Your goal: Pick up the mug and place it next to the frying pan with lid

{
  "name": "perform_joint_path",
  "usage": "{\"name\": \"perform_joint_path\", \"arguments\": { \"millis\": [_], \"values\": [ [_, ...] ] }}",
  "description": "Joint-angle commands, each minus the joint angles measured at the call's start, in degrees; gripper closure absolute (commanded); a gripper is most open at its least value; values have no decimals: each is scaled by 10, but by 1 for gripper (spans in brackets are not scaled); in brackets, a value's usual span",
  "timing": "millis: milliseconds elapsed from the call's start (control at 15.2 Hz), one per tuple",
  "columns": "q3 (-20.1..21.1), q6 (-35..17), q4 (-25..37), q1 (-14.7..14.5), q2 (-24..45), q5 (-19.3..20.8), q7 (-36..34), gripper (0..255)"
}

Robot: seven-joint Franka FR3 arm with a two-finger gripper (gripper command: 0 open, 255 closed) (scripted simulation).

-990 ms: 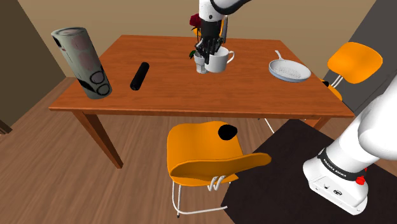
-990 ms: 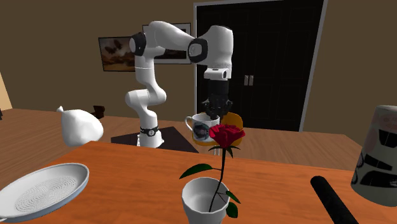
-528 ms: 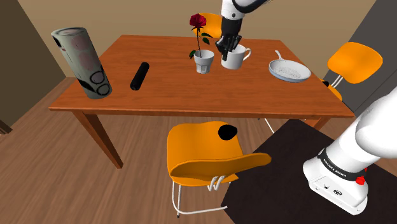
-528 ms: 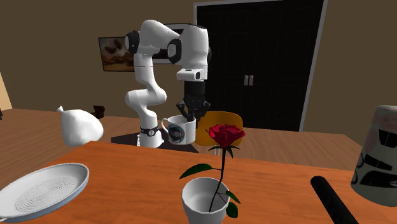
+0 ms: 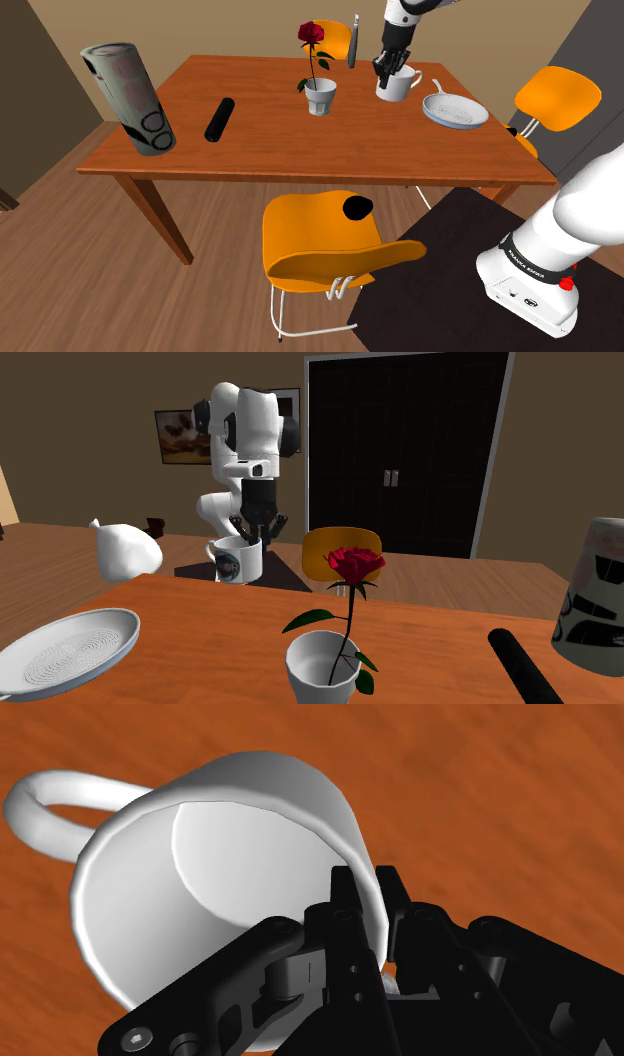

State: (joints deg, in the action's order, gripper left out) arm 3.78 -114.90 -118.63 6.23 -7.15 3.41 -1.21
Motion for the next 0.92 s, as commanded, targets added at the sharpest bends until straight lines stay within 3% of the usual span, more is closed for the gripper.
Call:
{"name": "perform_joint_path", "arguments": {
  "millis": [0, 858],
  "values": [
    [-17, -4, -6, 13, -4, 0, 30, 255],
    [-123, -13, -1, 92, 0, 0, 215, 255]
  ]
}}
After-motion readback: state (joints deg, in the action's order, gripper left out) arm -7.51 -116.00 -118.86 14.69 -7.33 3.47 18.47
